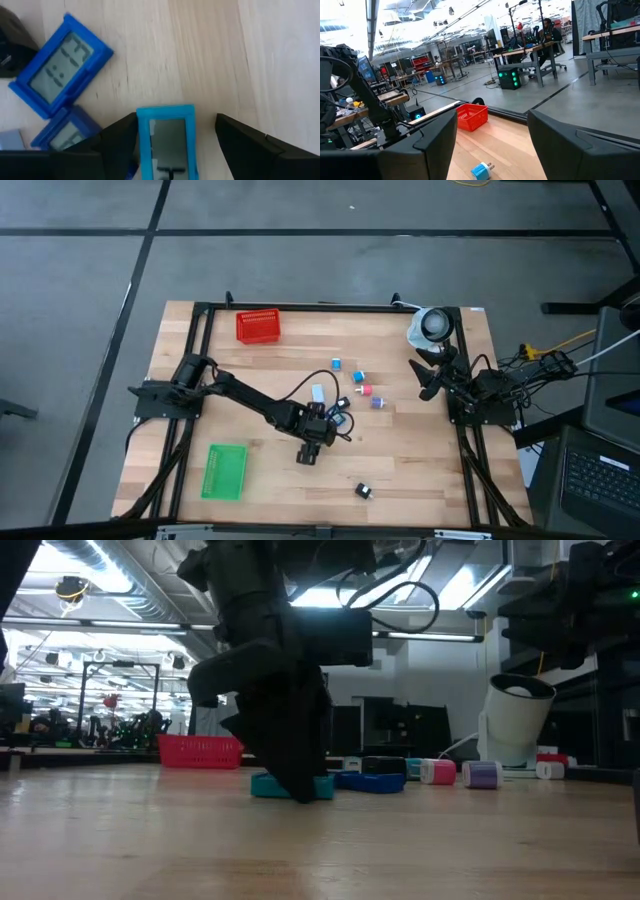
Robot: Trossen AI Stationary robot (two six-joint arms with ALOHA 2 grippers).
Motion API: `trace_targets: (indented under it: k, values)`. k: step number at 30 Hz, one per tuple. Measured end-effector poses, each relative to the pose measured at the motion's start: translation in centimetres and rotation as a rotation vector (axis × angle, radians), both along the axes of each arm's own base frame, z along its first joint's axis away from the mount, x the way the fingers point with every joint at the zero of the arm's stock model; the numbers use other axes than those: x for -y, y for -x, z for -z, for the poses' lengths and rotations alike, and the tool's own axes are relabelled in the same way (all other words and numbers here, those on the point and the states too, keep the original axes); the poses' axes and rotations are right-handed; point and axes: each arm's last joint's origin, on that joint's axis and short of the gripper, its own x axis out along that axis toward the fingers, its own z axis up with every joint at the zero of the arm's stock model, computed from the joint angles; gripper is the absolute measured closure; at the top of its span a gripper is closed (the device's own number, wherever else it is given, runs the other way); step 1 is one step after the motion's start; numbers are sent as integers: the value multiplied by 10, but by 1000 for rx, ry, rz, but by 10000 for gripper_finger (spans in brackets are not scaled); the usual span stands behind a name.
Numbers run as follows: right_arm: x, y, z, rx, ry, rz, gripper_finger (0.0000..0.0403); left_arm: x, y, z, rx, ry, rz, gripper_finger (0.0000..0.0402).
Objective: Pick & Place Office items
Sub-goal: Put the light blue digital timer into the green bin
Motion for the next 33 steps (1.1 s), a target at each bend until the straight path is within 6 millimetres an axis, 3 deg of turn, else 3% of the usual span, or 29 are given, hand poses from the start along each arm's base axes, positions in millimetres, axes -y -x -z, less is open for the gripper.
trace_targets:
  k: [4, 10, 15, 21, 28, 33]
  values:
    - [0, 0, 0, 0, 0, 0, 156, -1, 0, -1, 4, 4, 5, 168]
    - [0, 0, 0, 0, 0, 0, 156, -1, 0, 0, 3, 8, 14, 249]
    - [0, 0, 0, -1, 0, 0, 156, -1, 0, 0, 2, 14, 15, 251]
    - [0, 0, 0, -1, 0, 0, 155, -1, 0, -18, 63, 52, 26, 251]
    - [0, 0, 0, -2, 1, 0, 155, -4, 7, -97, 388, 109, 23, 251]
    - [0, 0, 1, -8, 4, -4, 155, -10, 39, -150, 696, 110, -18, 251]
